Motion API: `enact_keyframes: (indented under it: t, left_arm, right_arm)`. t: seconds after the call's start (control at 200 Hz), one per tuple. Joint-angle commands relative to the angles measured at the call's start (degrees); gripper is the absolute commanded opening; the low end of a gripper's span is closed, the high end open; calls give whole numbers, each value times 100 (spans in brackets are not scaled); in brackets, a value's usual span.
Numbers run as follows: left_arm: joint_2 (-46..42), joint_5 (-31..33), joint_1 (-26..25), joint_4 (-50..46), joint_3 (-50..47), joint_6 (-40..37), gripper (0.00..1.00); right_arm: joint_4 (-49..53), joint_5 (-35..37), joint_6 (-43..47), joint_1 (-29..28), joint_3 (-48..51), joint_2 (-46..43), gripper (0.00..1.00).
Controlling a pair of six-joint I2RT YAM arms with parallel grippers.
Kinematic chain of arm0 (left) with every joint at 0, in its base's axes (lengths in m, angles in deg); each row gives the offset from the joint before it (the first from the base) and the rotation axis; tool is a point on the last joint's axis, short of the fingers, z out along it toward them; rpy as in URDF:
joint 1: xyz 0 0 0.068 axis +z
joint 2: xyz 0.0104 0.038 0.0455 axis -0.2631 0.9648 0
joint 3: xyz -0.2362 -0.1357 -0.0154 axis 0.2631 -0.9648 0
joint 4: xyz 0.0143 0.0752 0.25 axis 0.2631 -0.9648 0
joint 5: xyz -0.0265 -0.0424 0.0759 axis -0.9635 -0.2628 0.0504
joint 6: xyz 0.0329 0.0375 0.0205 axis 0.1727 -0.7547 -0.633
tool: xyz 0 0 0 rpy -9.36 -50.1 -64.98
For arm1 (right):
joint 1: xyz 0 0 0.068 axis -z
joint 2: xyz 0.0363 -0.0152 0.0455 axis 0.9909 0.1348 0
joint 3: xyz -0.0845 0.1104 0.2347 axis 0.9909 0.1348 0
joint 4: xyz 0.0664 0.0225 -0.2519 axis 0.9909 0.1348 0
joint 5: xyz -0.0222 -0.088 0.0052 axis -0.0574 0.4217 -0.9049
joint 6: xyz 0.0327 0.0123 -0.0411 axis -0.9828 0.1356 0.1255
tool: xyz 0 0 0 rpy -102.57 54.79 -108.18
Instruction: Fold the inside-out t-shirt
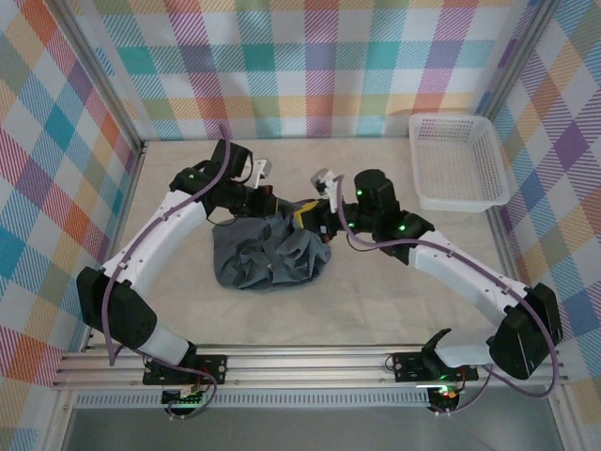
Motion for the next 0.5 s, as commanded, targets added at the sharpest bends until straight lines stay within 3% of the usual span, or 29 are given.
enact_keyframes:
  t: [0.0, 0.085, 0.205, 0.255, 0.28, 0.375, 0.405, 0.44, 0.495]
  left_arm:
    - [83, 1628, 212, -224, 158, -328, 6]
    - [68, 1443, 212, -206, 187, -438, 7]
    - [140, -788, 155, 457, 93, -379, 7]
    - [269, -1420, 9, 841, 28, -113, 6]
    - [346, -1443, -120, 1055, -6, 51, 6]
    - [857, -1022, -803, 1300, 206, 266, 6]
    - [1111, -776, -1036, 1190, 430, 264, 6]
    - [1421, -497, -1248, 1083, 710, 293, 6]
    - [1904, -240, -1504, 1062, 1096, 412, 8]
  right_arm:
    - [-1065, -2008, -1357, 447, 347, -383, 1]
    - [-1072, -2077, -1540, 775, 606, -446, 6]
    - [-321, -1136, -1689, 1299, 934, -619, 8]
    - [141, -449, -1782, 1503, 1072, -788, 18]
    - [377, -97, -1780, 1575, 1126, -897, 24]
    - [1088, 1035, -1789, 1755, 1328, -1392, 26]
    - [1232, 1299, -1835, 1765, 1349, -1538, 34]
    - [1491, 1654, -1938, 1768, 1341, -1766, 51]
    - [1713, 2002, -1992, 1775, 1297, -2036, 64]
